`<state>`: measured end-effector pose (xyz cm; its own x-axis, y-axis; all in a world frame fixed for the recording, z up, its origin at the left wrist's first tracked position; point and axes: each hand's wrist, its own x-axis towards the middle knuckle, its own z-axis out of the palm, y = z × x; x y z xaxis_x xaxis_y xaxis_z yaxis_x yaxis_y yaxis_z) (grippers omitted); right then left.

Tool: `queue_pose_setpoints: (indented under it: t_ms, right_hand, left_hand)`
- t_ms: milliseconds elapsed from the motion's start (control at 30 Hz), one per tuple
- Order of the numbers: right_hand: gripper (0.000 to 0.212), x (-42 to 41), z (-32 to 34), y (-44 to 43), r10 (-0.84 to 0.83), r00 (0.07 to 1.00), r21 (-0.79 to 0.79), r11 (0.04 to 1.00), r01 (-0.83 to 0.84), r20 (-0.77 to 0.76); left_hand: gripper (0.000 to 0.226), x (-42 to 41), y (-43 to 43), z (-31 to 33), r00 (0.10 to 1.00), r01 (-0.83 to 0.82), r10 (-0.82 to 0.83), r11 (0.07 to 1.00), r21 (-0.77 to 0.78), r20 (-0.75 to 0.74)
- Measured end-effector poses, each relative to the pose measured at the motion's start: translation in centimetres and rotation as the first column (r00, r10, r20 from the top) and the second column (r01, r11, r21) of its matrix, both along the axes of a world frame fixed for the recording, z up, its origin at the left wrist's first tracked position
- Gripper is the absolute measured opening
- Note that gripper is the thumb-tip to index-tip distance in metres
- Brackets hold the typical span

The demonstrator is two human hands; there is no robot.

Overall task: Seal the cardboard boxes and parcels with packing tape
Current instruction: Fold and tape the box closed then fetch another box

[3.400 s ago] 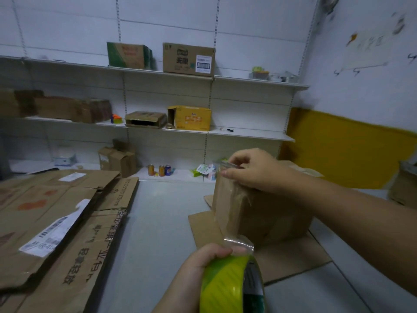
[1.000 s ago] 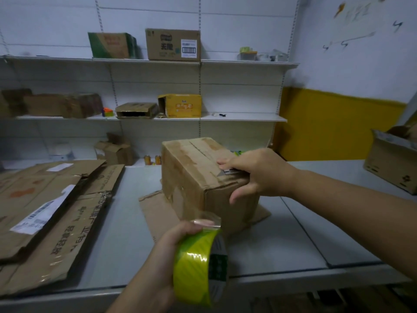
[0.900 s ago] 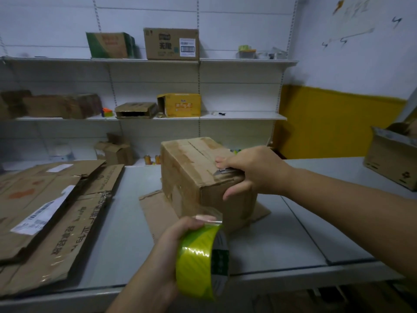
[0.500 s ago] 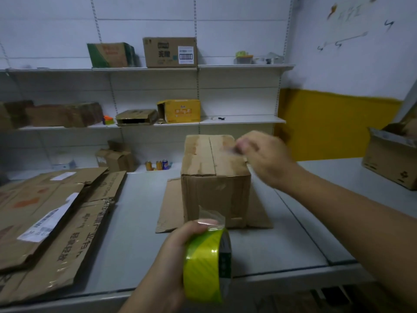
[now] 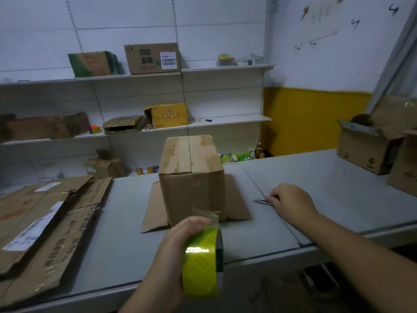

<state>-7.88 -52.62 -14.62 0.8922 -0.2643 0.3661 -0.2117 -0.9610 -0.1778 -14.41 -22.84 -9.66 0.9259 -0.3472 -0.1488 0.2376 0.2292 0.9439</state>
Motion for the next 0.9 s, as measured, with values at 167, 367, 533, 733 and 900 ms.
queue_pose_setpoints:
  t_ms: [167,367,533,733,900]
  right_hand:
    - [0.022,-4.7,3.3,8.1,0.327,0.780,0.390,0.723,-0.570,0.534]
    - [0.092,-6.1,2.3,14.2,0.725,0.611,0.745,0.207,-0.634,0.319]
    - [0.075,-5.5,1.8,15.6,0.670,0.580,0.697,0.128,-0.706,0.464]
    - [0.062,-5.3,3.5,14.6,0.775,0.543,0.739,0.152,-0.656,0.323]
    - [0.061,-5.8,5.4,14.9,0.854,0.449,0.669,0.173,-0.723,0.265]
  left_hand:
    - [0.033,0.6,-0.4,0.2,0.997,-0.019,0.016,0.999,0.050,0.069]
    - [0.027,-1.0,-0.5,0.4,0.984,-0.035,0.041,0.999,-0.033,0.172]
    - [0.011,-0.9,0.7,0.2,0.975,-0.034,0.015,0.996,0.081,0.224]
    - [0.054,0.5,3.5,0.7,0.941,0.068,-0.150,0.962,0.265,0.304]
    - [0.033,1.4,3.9,1.1,0.828,0.071,-0.260,0.928,0.366,0.496]
